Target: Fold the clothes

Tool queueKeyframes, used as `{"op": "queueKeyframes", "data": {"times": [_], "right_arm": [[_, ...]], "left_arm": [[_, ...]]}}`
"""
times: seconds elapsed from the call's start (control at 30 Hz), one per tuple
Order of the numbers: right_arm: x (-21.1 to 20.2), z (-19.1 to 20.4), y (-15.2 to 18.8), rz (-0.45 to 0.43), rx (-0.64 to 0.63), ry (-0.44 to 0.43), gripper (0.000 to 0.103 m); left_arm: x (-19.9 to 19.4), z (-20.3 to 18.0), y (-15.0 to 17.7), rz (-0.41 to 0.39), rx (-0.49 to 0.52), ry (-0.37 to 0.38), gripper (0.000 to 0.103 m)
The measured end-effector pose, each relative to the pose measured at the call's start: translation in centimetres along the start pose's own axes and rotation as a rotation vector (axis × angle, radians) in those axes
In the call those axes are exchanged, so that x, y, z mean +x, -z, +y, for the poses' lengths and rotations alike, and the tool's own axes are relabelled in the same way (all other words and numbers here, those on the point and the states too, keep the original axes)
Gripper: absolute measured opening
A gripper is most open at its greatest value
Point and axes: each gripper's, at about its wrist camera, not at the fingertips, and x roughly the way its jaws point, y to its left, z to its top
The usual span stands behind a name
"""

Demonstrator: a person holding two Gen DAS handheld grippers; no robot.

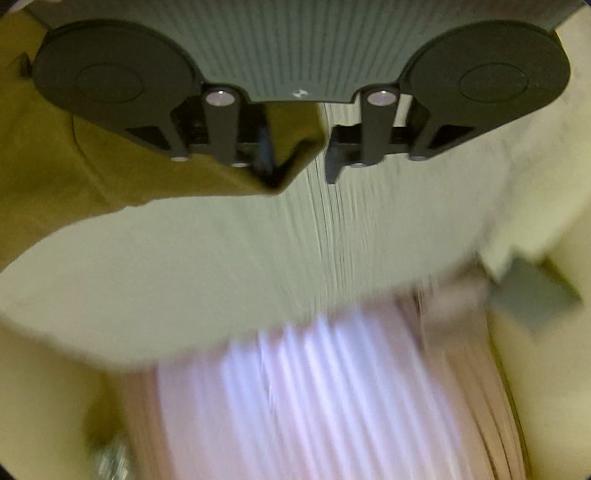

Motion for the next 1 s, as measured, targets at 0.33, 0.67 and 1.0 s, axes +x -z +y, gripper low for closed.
{"op": "queueKeyframes", "data": {"times": [0.33,0.67,1.0], "right_arm": [[3.8,7.7,5.1,0.123,0.631,-0.333,0.069],[10.6,8.9,6.6,0.149,1.600,-0.756,0.061],[16.8,6.8,2.0,0.205,1.535,-0.843,0.002]], "left_arm": [[8.0,-0.7,10.5,0.334,-0.453,0.332,0.022],[11.9,-4.7,13.6,0.368,-1.039,0.549,0.032],[15.6,-4.3,11.5,0.408,-1.006,0.615,0.000]]}}
